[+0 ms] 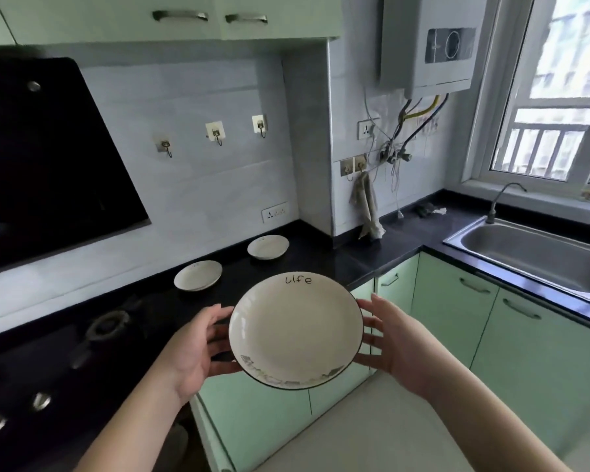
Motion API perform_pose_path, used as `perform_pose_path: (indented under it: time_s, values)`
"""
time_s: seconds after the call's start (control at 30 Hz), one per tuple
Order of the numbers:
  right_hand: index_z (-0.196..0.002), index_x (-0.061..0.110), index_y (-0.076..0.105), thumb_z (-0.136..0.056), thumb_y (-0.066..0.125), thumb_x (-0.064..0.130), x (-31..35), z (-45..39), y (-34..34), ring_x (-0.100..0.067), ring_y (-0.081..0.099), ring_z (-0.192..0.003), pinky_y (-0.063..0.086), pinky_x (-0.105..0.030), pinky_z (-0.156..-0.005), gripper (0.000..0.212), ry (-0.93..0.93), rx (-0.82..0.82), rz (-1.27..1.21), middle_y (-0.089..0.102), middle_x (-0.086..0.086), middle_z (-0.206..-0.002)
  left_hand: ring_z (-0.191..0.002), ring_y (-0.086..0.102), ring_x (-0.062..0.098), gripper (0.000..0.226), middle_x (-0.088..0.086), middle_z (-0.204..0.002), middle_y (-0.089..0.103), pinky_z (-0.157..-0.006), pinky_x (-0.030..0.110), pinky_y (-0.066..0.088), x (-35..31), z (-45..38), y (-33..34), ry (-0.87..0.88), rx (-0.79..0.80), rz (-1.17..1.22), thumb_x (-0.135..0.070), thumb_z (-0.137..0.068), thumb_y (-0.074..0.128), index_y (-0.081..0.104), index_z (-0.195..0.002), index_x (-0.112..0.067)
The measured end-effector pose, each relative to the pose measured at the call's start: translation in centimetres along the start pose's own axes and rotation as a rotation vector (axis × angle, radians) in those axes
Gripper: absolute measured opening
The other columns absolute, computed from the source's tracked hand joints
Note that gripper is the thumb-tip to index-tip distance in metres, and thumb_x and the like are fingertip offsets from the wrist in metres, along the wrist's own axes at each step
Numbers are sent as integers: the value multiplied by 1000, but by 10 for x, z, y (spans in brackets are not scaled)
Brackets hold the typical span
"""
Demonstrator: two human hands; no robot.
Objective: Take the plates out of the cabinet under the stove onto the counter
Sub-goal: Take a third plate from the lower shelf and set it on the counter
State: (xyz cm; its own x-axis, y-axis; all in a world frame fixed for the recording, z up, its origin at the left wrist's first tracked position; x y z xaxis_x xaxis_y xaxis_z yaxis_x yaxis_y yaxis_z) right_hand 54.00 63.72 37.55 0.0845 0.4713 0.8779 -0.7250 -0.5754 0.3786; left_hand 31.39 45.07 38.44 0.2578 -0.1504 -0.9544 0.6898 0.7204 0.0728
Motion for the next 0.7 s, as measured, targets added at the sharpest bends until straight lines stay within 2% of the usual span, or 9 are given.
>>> perform_pose_path:
  time_s: [0.13,0.3,0.37,0.5,0.63,0.7]
  values:
    - [-91,25,80,-96,53,40,-1,-36,14,-27,71,-91,59,-41,-69,31,9,60,31,71,-11,-107,-86,72,28,38,14,-101,74,-56,38,56,3,-24,-12,27,-68,43,-39,-100,42,72,-110,-17]
    - [-106,15,75,-97,52,37,13,-91,36,-27,66,-91,60,-44,-76,33,32,96,129,66,-12,-103,-84,73,25,39,8,-96,76,-58,40,57,-2,-65,-25,48,-141,98,-40,-100,42,78,-93,-25]
    - [-106,15,75,-97,51,36,17,-114,43,-28,66,-93,60,-45,-78,33,30,122,141,66,-12,-100,-86,73,24,41,5,-96,76,-58,39,58,-3,-83,-30,60,-153,124,-41,-99,42,80,-88,-30]
    - [-106,17,75,-97,50,37,19,-162,52,-28,66,-94,57,-51,-85,33,58,124,176,73,-9,-93,-90,73,23,40,4,-100,76,-61,40,58,-4,-118,-38,44,-204,140,-42,-99,41,79,-92,-32]
    - [-93,24,79,-97,48,37,11,-204,59,-25,68,-83,58,-49,-83,34,73,155,178,75,-8,-94,-93,72,21,39,2,-102,75,-63,40,58,-8,-145,-44,49,-224,141,-41,-100,40,77,-98,-31]
    - [-93,23,79,-97,48,37,7,-227,60,-24,68,-78,59,-48,-79,34,94,159,186,75,-8,-94,-93,72,18,35,-1,-100,76,-63,40,59,-8,-159,-44,31,-260,124,-41,-100,41,74,-102,-30]
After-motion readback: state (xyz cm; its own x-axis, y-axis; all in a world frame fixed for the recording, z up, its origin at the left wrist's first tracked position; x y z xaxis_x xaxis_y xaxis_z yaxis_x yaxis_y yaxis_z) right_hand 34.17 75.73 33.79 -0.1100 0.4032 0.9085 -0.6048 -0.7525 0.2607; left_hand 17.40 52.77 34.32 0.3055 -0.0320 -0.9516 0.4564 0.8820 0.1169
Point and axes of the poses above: each hand's wrist, its own z-axis away from the middle knuckle, its own y-axis out of the palm, x = y × z, the point moved 2 cm from there along -z, towards the middle knuckle
